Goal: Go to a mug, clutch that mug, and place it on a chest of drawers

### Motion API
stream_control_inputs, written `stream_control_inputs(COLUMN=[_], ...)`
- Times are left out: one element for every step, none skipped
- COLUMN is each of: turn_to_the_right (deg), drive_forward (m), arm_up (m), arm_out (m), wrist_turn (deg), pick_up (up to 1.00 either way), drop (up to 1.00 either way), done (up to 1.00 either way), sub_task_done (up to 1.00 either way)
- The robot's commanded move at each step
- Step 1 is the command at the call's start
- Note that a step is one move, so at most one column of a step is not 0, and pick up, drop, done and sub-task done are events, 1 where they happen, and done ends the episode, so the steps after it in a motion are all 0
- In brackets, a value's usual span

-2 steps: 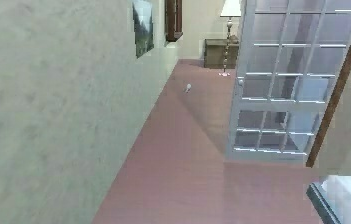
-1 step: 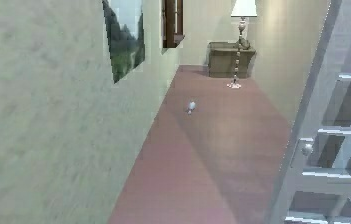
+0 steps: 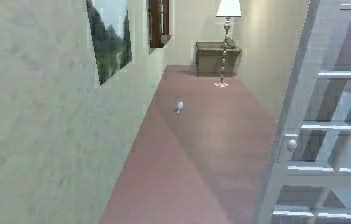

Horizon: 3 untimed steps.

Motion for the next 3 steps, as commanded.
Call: stream_control_inputs(turn_to_the_right=[0.0,3.0,0.0], drive_forward=[0.65,0.0,0.6], arm_up=[0.0,0.0,0.0], arm_out=[0.0,0.0,0.0], wrist_turn=[0.0,0.0,0.0], pick_up=[0.0,0.0,0.0], drop=[0.0,0.0,0.0], done=[0.0,0.0,0.0], sub_task_done=[0.0,0.0,0.0])
